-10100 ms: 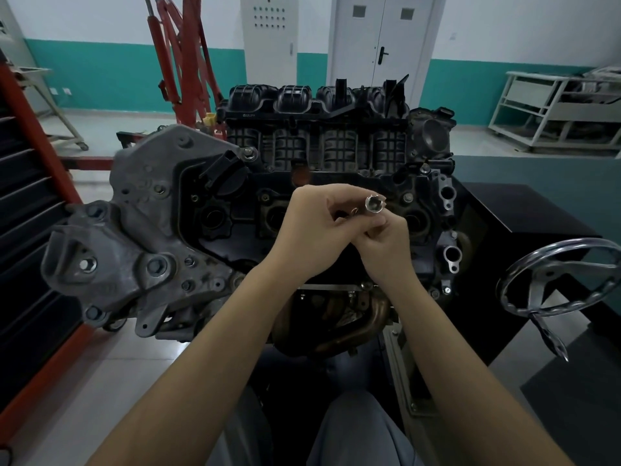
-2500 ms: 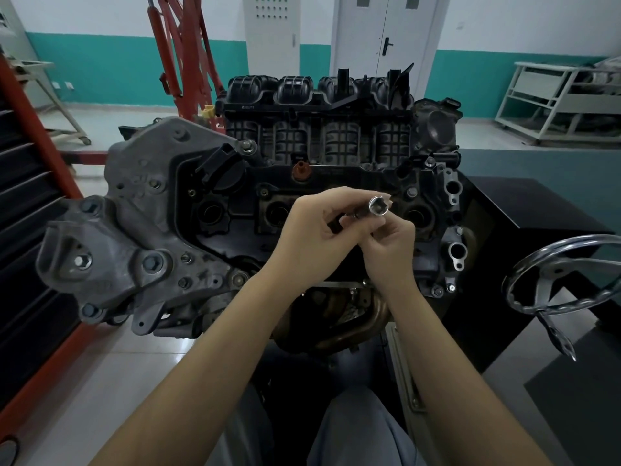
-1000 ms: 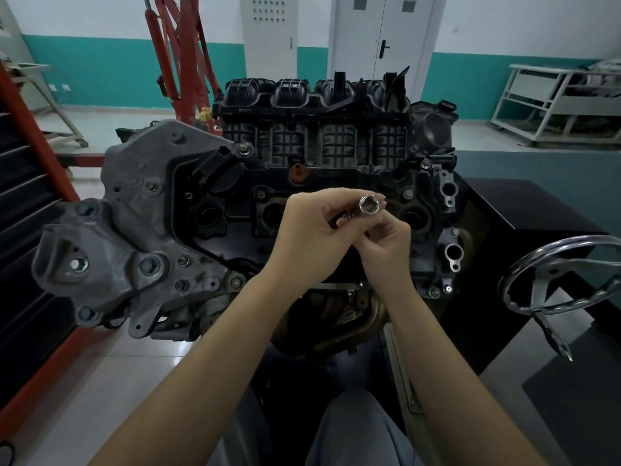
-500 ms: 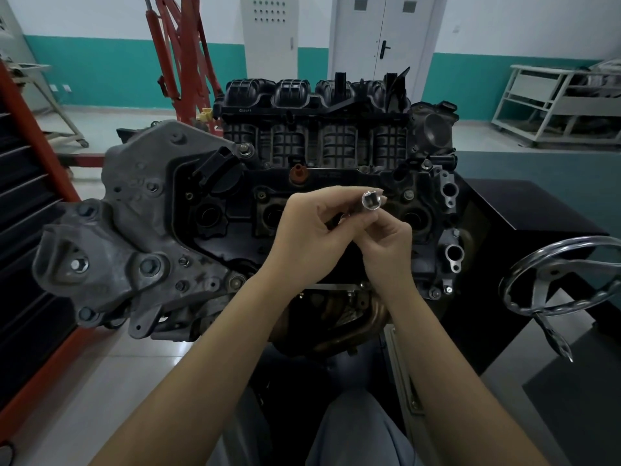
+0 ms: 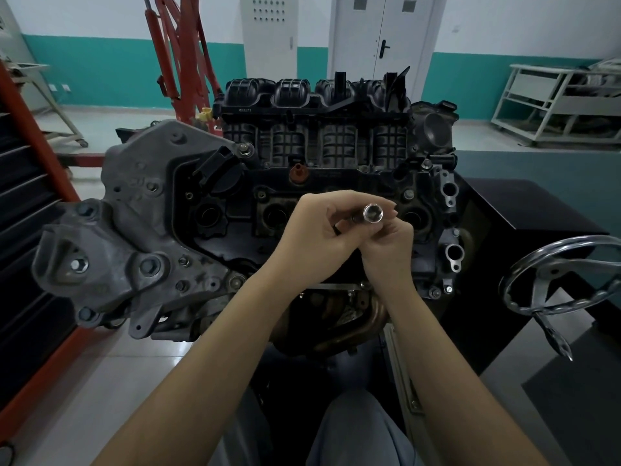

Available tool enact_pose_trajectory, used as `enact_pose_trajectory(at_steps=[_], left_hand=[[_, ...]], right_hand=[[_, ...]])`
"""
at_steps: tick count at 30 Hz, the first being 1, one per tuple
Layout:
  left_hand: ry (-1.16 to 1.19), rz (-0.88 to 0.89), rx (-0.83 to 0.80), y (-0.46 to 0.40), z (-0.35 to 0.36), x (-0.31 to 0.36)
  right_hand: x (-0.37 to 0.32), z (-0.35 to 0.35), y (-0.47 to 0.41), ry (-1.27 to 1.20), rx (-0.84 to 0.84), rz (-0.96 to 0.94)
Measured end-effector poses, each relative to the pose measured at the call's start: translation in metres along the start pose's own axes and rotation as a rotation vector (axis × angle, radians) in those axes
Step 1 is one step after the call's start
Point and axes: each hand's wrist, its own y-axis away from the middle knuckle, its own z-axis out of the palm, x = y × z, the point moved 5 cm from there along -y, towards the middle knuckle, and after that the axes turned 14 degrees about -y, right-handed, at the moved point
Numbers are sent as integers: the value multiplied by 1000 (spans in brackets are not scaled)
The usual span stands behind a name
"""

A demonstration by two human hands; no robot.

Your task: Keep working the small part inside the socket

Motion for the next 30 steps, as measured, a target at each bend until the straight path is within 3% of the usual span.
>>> enact_pose_trajectory(at_steps=[5, 12, 17, 24, 30], left_hand=[[-97, 3, 141, 0, -4, 1], [37, 16, 33, 1, -2, -1], [-53, 8, 174, 2, -6, 0], [105, 17, 70, 4, -4, -2], [-26, 20, 195, 5, -5, -4]], right_hand=[[-3, 3, 1, -9, -19, -27], [0, 1, 0, 5, -5, -6], [1, 2, 0, -51, 14, -10], [0, 2, 0, 22, -39, 3], [3, -1, 0, -29, 34, 4]])
